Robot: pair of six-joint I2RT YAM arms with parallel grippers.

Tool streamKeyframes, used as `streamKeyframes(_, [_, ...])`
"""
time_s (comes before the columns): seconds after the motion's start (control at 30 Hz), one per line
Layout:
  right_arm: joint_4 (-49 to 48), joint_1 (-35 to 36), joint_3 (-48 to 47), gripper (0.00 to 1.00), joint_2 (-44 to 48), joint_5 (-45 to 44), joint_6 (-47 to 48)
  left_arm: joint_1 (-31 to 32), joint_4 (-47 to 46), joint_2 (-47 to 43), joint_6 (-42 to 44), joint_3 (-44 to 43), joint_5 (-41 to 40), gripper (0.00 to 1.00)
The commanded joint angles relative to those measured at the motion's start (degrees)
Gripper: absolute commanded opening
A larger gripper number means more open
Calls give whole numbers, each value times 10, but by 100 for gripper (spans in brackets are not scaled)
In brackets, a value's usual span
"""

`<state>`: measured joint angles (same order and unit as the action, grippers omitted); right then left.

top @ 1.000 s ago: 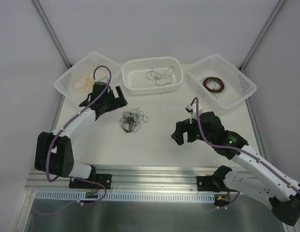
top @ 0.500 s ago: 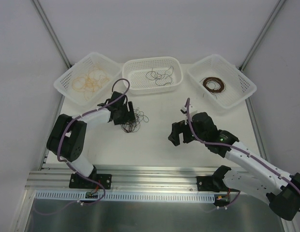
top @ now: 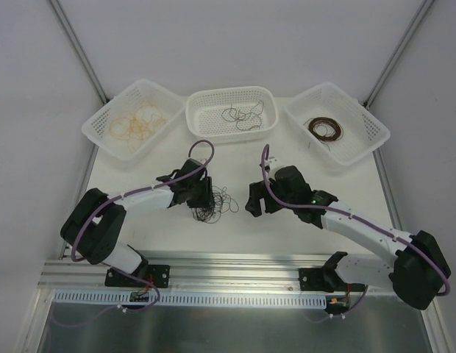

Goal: Untangle the cables

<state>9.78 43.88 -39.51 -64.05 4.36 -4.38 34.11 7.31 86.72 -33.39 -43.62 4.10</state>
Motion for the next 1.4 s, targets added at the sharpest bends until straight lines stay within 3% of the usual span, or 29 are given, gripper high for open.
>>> streamKeyframes(0.0, [-91,2,-14,84,-37,41,-19,17,-16,-43,-17,22,14,37])
streamKeyframes(0.27, [-198,3,-14,63,-138,88,-48,32,-27,-88,-26,48,22,34])
streamKeyframes(0.67, [-307,9,-57,50,-286,138,-61,37,-31,-95,-31,62,23,34])
streamKeyframes(0.9, [-346,15,-77,44,-337,151,-61,37,-32,-95,-31,63,24,33])
streamKeyframes(1.0, [-349,17,-83,37,-349,157,-59,37,-32,-95,-31,64,20,33])
streamKeyframes(1.17, [-339,18,-60,3,-316,142,-49,36,-30,-102,-18,71,-11,33])
streamKeyframes(1.37, [-211,18,-42,1,-177,79,10,18,-21,-97,-9,80,-38,33])
